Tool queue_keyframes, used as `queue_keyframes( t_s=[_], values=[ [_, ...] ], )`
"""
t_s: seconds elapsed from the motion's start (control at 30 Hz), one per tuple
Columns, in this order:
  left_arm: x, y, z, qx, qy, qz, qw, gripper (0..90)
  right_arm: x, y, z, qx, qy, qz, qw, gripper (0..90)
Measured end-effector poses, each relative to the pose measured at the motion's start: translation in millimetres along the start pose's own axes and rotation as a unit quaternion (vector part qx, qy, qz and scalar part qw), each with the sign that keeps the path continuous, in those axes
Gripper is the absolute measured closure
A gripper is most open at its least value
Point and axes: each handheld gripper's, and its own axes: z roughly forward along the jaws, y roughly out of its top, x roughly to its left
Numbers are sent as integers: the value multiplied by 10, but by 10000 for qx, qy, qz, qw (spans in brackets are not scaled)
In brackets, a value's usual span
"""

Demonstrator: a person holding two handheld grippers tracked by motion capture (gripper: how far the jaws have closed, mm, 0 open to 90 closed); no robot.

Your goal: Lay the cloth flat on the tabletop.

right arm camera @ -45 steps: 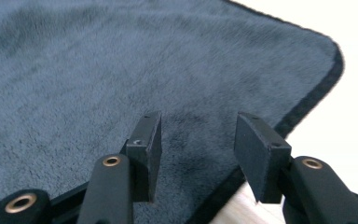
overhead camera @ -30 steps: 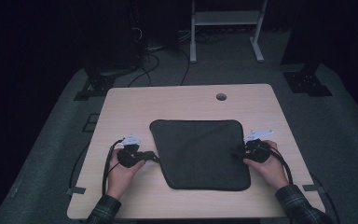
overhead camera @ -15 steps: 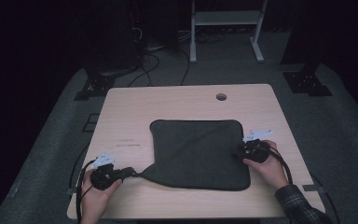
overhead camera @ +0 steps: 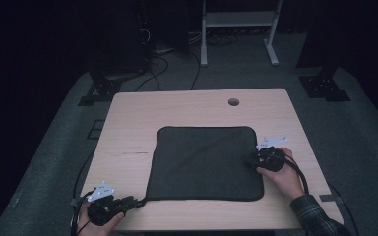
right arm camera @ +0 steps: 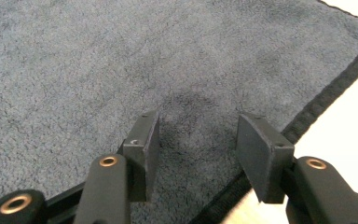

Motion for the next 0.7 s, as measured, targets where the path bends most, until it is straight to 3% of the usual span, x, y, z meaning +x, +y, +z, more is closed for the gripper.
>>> queue_keyframes(
  t_s=[0.23,0.37,0.7],
  values=[
    [15,200,107,-210,119,301,9993,593,-1,-49,-141,-144,-50,102,9998,486],
    [76,371,233,-246,144,351,9990,584,-18,-98,-197,-179,-150,126,9996,476],
    [222,813,664,-403,236,465,9978,526,-246,-258,-324,-227,-580,389,9973,418]
  ],
)
